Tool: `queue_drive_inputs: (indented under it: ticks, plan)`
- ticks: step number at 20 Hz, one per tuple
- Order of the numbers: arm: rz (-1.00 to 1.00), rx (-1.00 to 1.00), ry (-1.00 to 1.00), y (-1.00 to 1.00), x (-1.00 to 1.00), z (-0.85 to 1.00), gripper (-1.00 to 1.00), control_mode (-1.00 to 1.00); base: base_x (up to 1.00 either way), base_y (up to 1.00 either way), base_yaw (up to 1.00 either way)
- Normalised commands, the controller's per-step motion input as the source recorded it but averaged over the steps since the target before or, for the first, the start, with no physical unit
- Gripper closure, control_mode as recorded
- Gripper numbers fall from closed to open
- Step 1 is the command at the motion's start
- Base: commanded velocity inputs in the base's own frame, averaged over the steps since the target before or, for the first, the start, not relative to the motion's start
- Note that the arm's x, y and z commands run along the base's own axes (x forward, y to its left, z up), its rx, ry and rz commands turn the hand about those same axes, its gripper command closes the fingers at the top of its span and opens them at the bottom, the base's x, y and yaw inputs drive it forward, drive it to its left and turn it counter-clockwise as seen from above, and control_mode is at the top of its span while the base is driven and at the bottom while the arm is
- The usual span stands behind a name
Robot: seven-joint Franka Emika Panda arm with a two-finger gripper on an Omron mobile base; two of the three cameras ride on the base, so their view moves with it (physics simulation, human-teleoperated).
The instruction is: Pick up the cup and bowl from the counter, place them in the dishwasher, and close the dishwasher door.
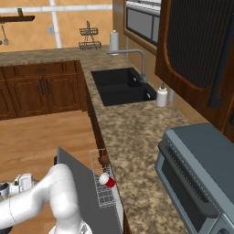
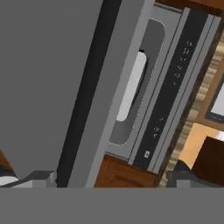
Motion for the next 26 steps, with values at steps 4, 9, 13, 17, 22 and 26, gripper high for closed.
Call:
queue_drive_inputs:
  ticks: [4, 9, 13, 17, 22, 26]
  plan:
    - [0.00, -0.18, 0.00, 0.27, 0.73, -0.88, -1.00, -1.00, 0.00, 0.00, 0.00]
    - [0.00, -0.20, 0.00, 0.28, 0.69, -0.99, -1.00, -1.00, 0.00, 0.00, 0.00]
    - [-0.04, -0.23, 0.00, 0.21, 0.69, -0.98, -1.00, -1.00, 0.00, 0.00, 0.00]
    - [-0.09, -0.27, 0.00, 0.05, 0.59, -0.75, -1.00, -1.00, 0.00, 0.00, 0.00]
    - [-0.22, -0.33, -0.01, -0.07, 0.57, -0.45, -1.00, -1.00, 0.00, 0.00, 0.00]
    - [-0.37, -0.39, -0.10, -0.40, 0.48, -0.07, -1.00, -1.00, 0.00, 0.00, 0.00]
